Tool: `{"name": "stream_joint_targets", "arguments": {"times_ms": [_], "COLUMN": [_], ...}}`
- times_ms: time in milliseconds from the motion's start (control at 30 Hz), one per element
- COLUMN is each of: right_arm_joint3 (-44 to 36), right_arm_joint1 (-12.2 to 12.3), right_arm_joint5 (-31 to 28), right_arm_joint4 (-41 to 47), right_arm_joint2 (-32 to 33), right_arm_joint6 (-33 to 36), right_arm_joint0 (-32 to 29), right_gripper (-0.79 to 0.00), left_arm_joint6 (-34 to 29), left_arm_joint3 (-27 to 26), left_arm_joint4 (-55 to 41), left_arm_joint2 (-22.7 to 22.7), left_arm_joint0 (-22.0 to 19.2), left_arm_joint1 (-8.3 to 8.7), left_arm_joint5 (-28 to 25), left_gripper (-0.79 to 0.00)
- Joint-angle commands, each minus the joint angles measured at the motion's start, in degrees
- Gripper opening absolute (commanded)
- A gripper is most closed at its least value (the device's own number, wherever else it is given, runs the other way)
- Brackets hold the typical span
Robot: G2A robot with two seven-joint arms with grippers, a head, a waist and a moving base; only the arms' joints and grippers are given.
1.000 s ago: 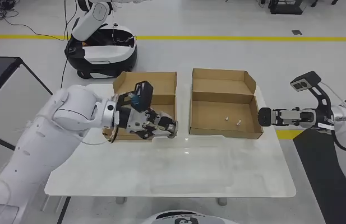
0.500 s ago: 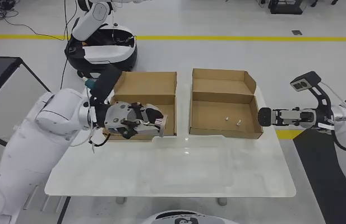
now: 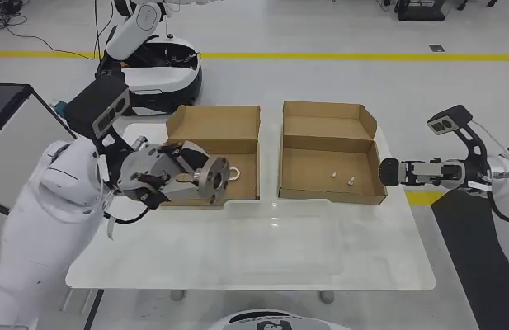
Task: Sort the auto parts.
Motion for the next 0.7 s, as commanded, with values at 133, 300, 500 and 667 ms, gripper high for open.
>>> {"name": "stream_joint_targets", "arguments": {"times_ms": [133, 300, 500, 667], "right_arm_joint3": [0.00, 0.00, 0.00, 0.00], "right_arm_joint1": [0.00, 0.00, 0.00, 0.00], "right_arm_joint5": [0.00, 0.00, 0.00, 0.00], "right_arm_joint4": [0.01, 0.01, 0.01, 0.01], "right_arm_joint2": [0.00, 0.00, 0.00, 0.00], "right_arm_joint6": [0.00, 0.00, 0.00, 0.00], "right_arm_joint0": [0.00, 0.00, 0.00, 0.00], "right_gripper": [0.000, 0.000, 0.000, 0.000], "left_arm_joint6": [0.00, 0.00, 3.86, 3.27], "left_arm_joint3": [-0.88, -0.88, -2.35, -4.87], "left_arm_joint4": [-0.45, -0.45, -2.16, -8.08], "left_arm_joint2": [-1.26, -1.26, -1.99, -1.95], "left_arm_joint0": [0.71, 0.71, 2.18, 3.40], "left_arm_joint1": [-0.96, -0.96, -1.29, -1.95], "left_arm_joint5": [0.00, 0.00, 0.00, 0.00], "left_gripper": [-0.785, -0.785, -0.785, -0.785]}}
